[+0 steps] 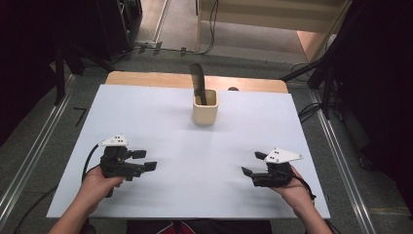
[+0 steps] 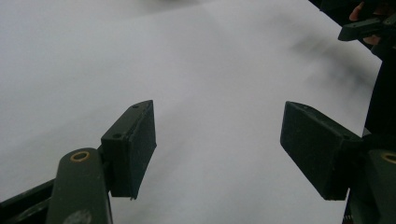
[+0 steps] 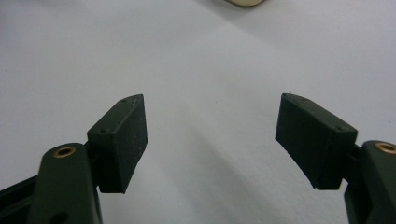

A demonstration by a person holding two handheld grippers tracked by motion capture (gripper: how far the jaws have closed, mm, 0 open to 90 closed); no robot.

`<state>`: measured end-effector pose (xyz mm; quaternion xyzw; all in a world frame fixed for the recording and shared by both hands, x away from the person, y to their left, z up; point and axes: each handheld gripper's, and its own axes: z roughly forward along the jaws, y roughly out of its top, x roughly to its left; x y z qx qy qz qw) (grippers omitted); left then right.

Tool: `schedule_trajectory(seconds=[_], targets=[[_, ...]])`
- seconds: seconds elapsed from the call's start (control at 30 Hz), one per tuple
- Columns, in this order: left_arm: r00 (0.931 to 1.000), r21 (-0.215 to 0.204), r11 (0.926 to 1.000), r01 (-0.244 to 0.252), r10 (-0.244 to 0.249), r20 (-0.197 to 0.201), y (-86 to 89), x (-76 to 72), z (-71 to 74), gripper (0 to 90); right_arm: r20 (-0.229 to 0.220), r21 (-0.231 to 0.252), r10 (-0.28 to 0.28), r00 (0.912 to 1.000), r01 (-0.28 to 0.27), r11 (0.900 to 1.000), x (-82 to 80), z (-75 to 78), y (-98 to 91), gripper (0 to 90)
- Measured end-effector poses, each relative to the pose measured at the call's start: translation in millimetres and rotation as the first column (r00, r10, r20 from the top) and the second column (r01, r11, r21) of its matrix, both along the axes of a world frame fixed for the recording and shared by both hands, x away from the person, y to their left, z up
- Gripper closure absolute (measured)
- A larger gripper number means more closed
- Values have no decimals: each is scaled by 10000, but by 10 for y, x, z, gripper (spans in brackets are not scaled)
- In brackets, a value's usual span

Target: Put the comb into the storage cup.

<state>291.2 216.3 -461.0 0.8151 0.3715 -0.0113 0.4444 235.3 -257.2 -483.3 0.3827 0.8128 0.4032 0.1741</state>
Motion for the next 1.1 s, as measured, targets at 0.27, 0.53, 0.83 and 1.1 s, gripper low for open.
schedule_trajectory(seconds=[0.27, 0.53, 0.83, 1.1], targets=[[9994, 463, 9984, -319, 312, 158, 131, -29, -11, 280, -43, -16, -60, 10000, 60, 10000, -14, 2, -31, 233], [9990, 574, 9973, -450, 444, 108, 203, -23, -29, 281, -99, -65, 17, 9999, -18, 10000, -10, -12, -22, 233], [9991, 641, 9971, -416, 411, 81, 198, -18, -35, 280, -153, -89, 102, 9998, -104, 9999, -11, -22, -9, 233], [9990, 505, 9977, -452, 451, 19, 207, -15, -35, 280, -197, -161, 219, 9996, -222, 9996, -15, -27, 2, 232]])
